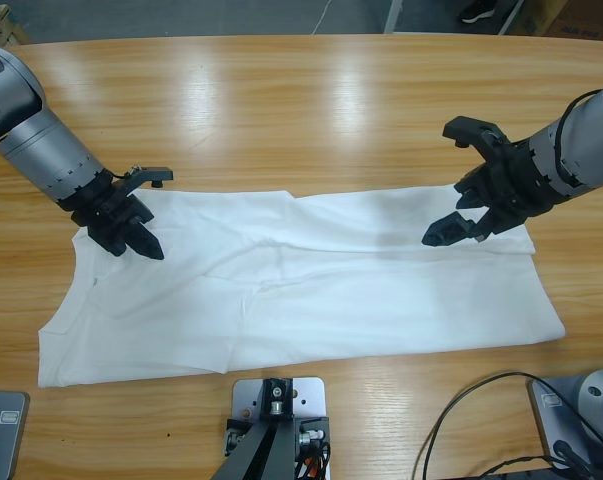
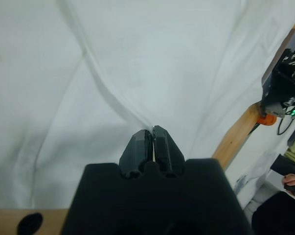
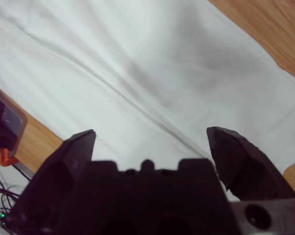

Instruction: Fold clothes

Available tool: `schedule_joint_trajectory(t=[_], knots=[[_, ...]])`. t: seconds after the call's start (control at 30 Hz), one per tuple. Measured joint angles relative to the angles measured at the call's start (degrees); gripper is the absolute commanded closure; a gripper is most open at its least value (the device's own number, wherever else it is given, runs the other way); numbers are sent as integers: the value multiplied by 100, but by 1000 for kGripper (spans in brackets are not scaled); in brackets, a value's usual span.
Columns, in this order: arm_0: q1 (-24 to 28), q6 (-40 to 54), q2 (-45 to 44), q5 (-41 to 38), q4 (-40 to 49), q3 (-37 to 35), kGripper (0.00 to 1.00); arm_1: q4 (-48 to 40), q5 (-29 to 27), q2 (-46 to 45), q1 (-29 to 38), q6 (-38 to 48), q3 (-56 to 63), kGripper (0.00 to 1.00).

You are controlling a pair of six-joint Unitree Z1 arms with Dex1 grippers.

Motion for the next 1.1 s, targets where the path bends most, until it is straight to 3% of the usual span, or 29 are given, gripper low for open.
schedule_joint_trajectory(t=[0.27, 0.47, 0.5, 0.53, 0.57, 0.97, 1.03, 1.1], knots=[[-29, -130, -111, 419, -210, 33, 1000, -81, 0, 0, 0, 16, 149, 78], [-210, -296, -475, 517, -251, -365, 976, -165, 0, 0, 0, 28, 165, 74], [-255, -330, -481, 517, -251, -415, 613, -165, 0, 0, 0, 28, 165, 73], [-296, -373, -481, 517, -244, -443, 319, -165, 0, 0, 0, 28, 168, 66], [-329, -432, -481, 517, -237, -446, 138, -165, 0, 0, 0, 28, 178, 59], [-375, -757, -339, 647, -140, -48, 146, -253, -24, -6, 0, 28, 325, 59], [-375, -757, -261, 647, -140, -48, 204, -253, -24, -12, 0, 28, 338, 58], [-374, -757, -192, 647, -140, -48, 381, -256, -24, -17, 0, 28, 379, 59]])
